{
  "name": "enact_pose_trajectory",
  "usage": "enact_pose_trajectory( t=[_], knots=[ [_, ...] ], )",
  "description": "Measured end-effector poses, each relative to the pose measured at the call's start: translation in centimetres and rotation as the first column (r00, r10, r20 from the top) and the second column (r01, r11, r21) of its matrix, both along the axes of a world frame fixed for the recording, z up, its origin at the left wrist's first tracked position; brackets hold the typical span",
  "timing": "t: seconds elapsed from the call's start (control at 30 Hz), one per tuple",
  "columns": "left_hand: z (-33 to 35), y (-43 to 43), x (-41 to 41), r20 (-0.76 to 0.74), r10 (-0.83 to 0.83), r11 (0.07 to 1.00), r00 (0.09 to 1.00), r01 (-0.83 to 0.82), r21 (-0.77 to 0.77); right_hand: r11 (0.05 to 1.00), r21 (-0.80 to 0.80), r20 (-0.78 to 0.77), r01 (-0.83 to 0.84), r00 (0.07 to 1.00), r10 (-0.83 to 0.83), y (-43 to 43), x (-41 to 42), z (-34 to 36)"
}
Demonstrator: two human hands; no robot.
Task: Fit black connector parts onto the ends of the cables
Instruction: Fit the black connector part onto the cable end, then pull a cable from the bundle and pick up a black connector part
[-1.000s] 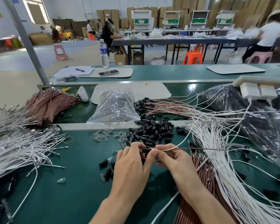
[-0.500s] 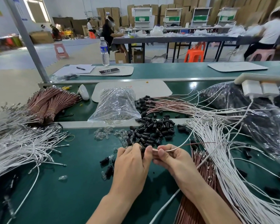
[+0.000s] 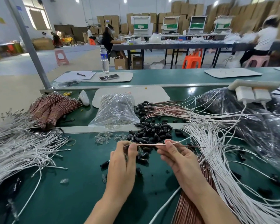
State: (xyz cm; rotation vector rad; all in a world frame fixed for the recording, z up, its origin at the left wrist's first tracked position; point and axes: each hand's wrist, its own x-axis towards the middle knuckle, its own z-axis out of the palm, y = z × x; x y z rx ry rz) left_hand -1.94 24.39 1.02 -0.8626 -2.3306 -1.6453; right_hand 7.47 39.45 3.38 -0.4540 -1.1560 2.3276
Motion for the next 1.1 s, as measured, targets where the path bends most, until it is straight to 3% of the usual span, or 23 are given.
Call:
enact_pose_trajectory(
  t=[0.2, 0.3, 0.4, 0.57, 0.63, 0.7, 0.77, 0.87, 0.97, 1.03, 1.1],
  knots=[
    [3.1, -1.8, -1.5, -0.032, -0.034, 0.977, 0.999, 0.040, 0.209, 0.997, -0.025, -0.044, 0.076, 0.996, -0.077, 0.7, 1.0, 1.8],
    [4.3, -2.5, -2.1, -0.046, -0.034, 0.979, 0.998, 0.042, 0.200, 0.982, 0.169, -0.036, 0.087, 0.996, -0.082, 1.3, 1.9, 4.2],
    [6.5, -1.6, -2.5, -0.074, -0.061, 0.981, 0.995, 0.074, 0.177, 0.905, 0.411, -0.075, 0.106, 0.994, -0.082, 2.9, 2.7, 7.7],
    [10.5, 4.3, -5.7, -0.110, -0.107, 0.979, 0.988, 0.124, 0.159, 0.851, 0.506, -0.097, 0.143, 0.989, -0.109, 8.7, -0.4, 12.4],
    [11.8, 7.3, -7.8, -0.051, -0.095, 0.994, 0.994, 0.097, 0.047, 0.873, 0.487, 0.080, -0.011, 0.996, -0.032, 11.7, -2.6, 12.7],
    [11.8, 9.1, -9.2, 0.080, -0.058, 0.986, 0.995, 0.070, -0.150, 0.851, 0.480, 0.352, -0.212, 0.935, 0.034, 13.4, -3.8, 11.2],
    [10.5, 9.6, -9.3, 0.156, -0.039, 0.940, 0.987, 0.089, -0.329, 0.821, 0.488, 0.488, -0.298, 0.873, 0.027, 13.7, -3.6, 8.6],
    [7.9, 8.5, -7.8, 0.113, -0.186, 0.834, 0.976, 0.218, -0.506, 0.812, 0.513, 0.450, -0.280, 0.893, 0.023, 12.8, -2.4, 5.6],
    [6.9, 7.8, -4.8, 0.179, -0.314, 0.635, 0.933, 0.346, -0.691, 0.804, 0.553, 0.431, -0.218, 0.901, -0.052, 11.8, -1.7, 4.6],
    [6.7, 7.7, -2.4, 0.234, -0.350, 0.513, 0.907, 0.395, -0.763, 0.819, 0.553, 0.405, -0.154, 0.909, -0.103, 11.3, -1.6, 4.2],
    [6.8, 7.6, -0.2, 0.267, -0.361, 0.449, 0.893, 0.418, -0.790, 0.827, 0.552, 0.380, -0.108, 0.915, -0.134, 10.7, -1.3, 4.1]
  ],
)
